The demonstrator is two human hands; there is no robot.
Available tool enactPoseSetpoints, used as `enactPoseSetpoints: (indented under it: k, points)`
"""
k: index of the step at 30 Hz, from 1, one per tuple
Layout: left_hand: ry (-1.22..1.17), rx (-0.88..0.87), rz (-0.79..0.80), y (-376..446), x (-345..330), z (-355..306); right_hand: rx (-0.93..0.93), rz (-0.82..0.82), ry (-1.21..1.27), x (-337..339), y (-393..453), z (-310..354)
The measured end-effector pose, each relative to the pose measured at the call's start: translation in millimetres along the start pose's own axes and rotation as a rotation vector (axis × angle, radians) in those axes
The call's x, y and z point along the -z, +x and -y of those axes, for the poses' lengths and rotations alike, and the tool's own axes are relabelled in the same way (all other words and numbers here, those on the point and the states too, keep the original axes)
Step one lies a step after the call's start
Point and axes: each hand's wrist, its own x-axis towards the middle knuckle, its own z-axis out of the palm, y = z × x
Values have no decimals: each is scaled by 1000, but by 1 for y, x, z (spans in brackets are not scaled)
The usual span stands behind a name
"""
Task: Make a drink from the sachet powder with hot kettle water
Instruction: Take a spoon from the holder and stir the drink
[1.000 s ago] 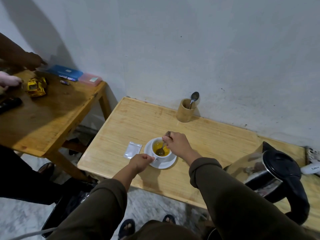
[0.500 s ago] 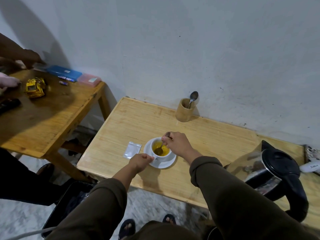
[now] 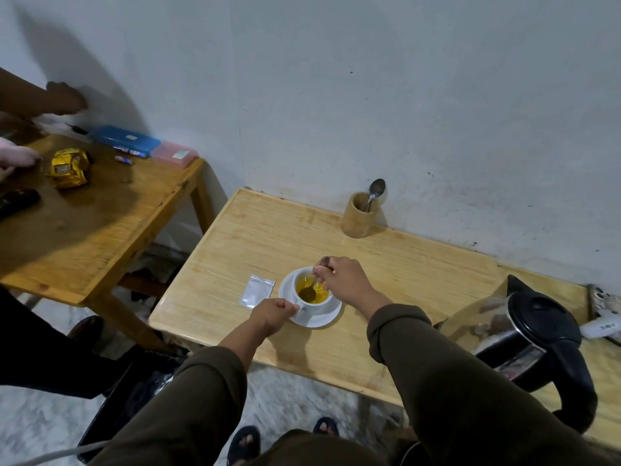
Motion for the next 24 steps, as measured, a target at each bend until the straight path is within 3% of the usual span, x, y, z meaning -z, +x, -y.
enactPoseSetpoints:
  k: [8, 16, 24]
  points:
    - [-25, 8, 18, 0, 1, 0, -1, -91, -80, 0, -1, 1]
    - [-13, 0, 38, 0, 3, -1, -7, -17, -35, -1, 2, 4]
    - [7, 2, 54, 2, 6, -1, 8, -137, -149, -4, 0, 7]
